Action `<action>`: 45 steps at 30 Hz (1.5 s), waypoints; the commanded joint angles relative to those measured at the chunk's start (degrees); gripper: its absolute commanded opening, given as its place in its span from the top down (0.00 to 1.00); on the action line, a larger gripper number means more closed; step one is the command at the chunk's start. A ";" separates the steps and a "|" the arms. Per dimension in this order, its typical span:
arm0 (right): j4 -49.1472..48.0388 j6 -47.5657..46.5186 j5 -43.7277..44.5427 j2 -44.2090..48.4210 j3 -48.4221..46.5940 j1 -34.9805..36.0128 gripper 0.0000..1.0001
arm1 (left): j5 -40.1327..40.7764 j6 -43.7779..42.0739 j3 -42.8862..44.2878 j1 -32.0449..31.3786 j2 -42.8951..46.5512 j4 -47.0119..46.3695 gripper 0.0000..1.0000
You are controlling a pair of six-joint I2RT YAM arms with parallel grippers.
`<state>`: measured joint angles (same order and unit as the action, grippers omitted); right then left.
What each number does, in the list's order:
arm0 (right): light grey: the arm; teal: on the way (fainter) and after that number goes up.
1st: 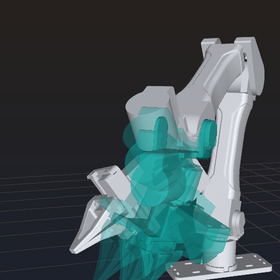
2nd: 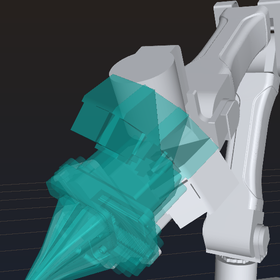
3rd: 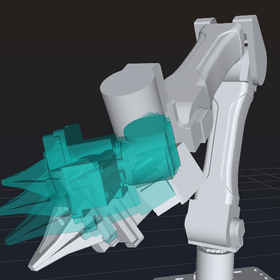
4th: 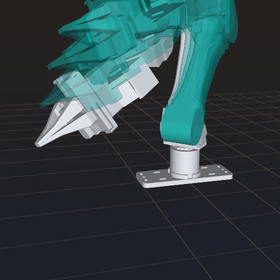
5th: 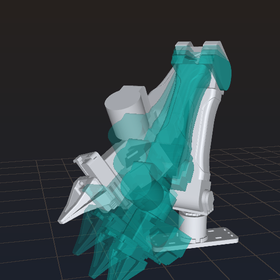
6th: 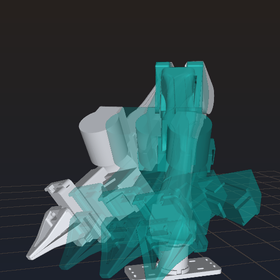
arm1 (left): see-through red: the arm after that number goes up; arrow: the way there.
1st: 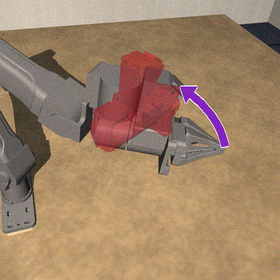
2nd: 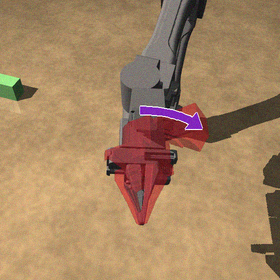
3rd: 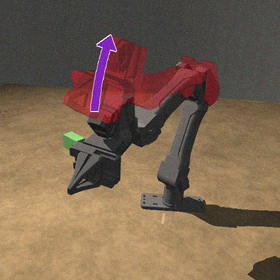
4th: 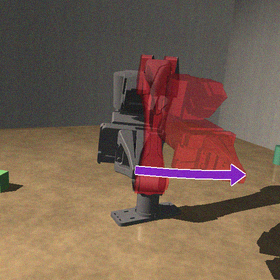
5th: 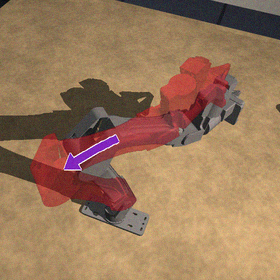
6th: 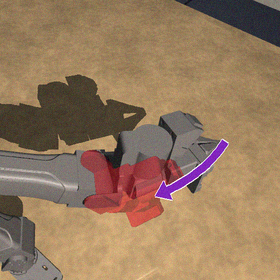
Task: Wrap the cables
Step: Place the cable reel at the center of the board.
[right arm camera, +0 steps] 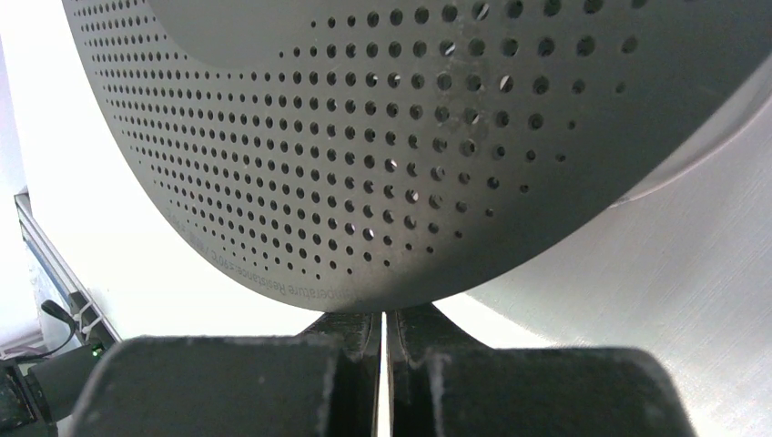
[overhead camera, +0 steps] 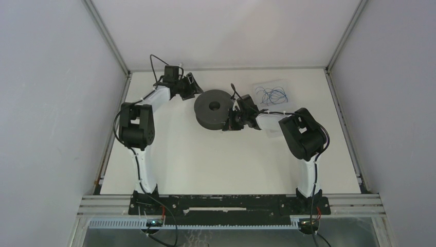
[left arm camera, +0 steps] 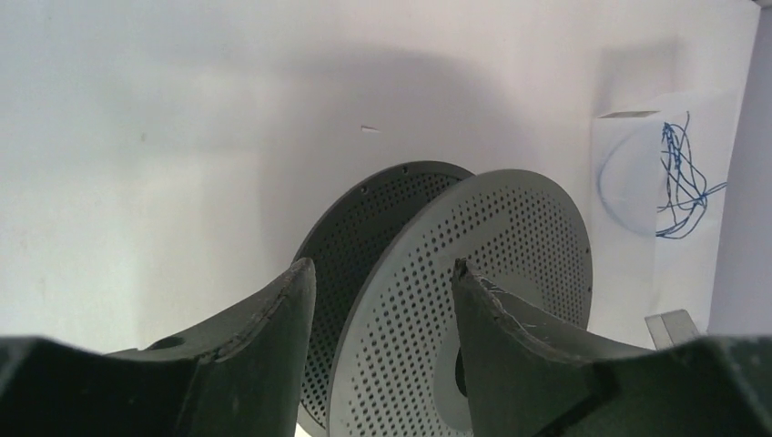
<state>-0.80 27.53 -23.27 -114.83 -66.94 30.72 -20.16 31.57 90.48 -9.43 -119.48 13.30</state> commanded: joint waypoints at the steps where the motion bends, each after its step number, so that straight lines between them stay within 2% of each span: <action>1: -1.48 -0.90 -0.48 0.38 -2.23 -0.31 0.98 | -3.06 -3.27 5.39 -0.72 -2.99 2.80 0.42; 8: -0.84 -0.90 -0.27 1.08 -2.23 -0.39 0.98 | -4.60 -2.55 3.87 -0.92 -2.31 2.10 0.64; 13: -0.78 0.24 0.32 1.34 -2.23 -1.01 0.99 | -3.44 -0.99 -3.63 -0.92 1.58 -1.79 0.80; 19: -2.28 2.81 0.24 1.88 -1.10 -2.05 1.00 | -2.96 2.51 -11.67 -1.30 5.09 -6.21 0.90; 24: -2.86 3.55 0.17 2.08 -0.65 -2.43 0.99 | -2.78 4.43 -16.82 -1.90 7.60 -9.16 0.94; 32: -4.98 5.41 -1.12 1.51 -0.33 -3.79 0.91 | -4.28 6.18 -20.93 -2.42 9.20 -9.97 0.97; 45: -4.07 4.98 -2.02 1.34 -0.30 -4.01 0.71 | -5.42 5.02 -21.92 -2.62 10.61 -10.77 0.97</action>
<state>-3.99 32.95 -24.80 -114.83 -66.94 26.98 -25.10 37.58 70.76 -11.14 -110.76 0.10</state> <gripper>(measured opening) 0.276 0.027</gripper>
